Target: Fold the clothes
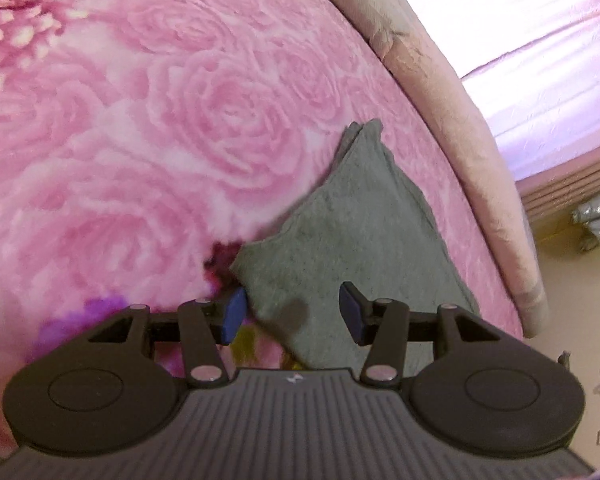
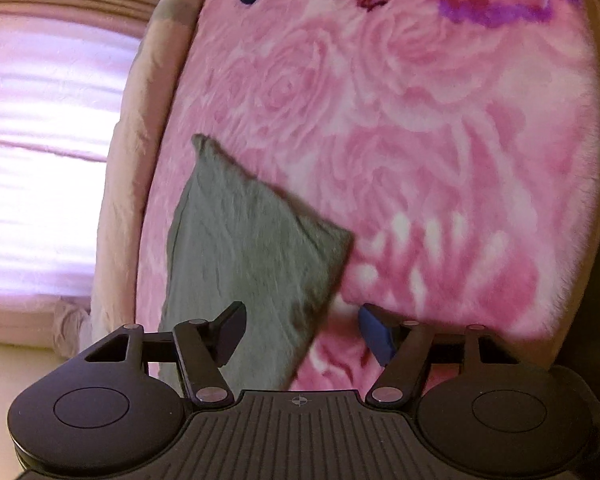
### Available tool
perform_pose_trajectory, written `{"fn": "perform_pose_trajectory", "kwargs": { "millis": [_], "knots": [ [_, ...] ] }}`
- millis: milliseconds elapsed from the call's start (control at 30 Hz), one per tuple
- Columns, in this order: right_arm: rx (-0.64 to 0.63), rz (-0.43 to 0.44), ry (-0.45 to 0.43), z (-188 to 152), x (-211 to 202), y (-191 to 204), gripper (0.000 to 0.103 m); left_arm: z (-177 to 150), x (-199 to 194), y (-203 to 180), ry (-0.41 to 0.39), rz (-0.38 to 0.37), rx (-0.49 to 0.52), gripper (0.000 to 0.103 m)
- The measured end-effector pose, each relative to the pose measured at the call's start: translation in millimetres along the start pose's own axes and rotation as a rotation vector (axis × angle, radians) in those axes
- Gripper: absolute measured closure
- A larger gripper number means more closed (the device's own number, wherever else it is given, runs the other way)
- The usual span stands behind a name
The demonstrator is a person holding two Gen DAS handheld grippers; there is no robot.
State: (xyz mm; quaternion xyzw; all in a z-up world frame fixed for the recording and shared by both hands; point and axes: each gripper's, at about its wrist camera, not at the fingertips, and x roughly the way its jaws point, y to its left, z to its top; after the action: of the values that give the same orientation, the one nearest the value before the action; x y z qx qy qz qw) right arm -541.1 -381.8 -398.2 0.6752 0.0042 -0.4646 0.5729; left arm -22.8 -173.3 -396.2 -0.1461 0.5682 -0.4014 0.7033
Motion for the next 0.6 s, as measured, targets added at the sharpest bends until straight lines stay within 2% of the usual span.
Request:
{"fn": "perform_pose_trajectory", "kwargs": {
  "millis": [133,167,200,233,267,300,367,467,600],
  "knots": [
    [0.002,0.009,-0.045,1,6,-1,0.047,2,5,2,-0.013,-0.026,-0.022,0.059],
    [0.003,0.015,-0.058,1,6,-2,0.052,3,6,2,-0.016,-0.033,-0.026,0.060],
    [0.003,0.021,-0.070,0,7,-4,0.064,2,7,3,-0.019,-0.039,-0.025,0.061],
    [-0.004,0.021,-0.086,-1,8,-6,0.071,1,7,4,-0.022,-0.046,-0.022,0.062],
    [-0.004,0.034,-0.095,-1,9,-11,0.084,1,8,6,-0.023,-0.053,-0.023,0.068],
    [-0.004,0.048,-0.105,-1,11,-15,0.090,2,9,7,-0.020,-0.052,-0.024,0.073],
    [0.004,0.082,-0.110,0,10,-22,0.098,3,10,11,-0.011,-0.047,-0.025,0.094],
    [-0.006,0.108,-0.111,-1,5,-25,0.101,6,8,18,0.003,-0.072,-0.021,0.101],
    [-0.060,0.105,-0.110,-1,-7,-14,0.102,5,-8,14,-0.020,-0.093,0.033,0.102]
  ]
}}
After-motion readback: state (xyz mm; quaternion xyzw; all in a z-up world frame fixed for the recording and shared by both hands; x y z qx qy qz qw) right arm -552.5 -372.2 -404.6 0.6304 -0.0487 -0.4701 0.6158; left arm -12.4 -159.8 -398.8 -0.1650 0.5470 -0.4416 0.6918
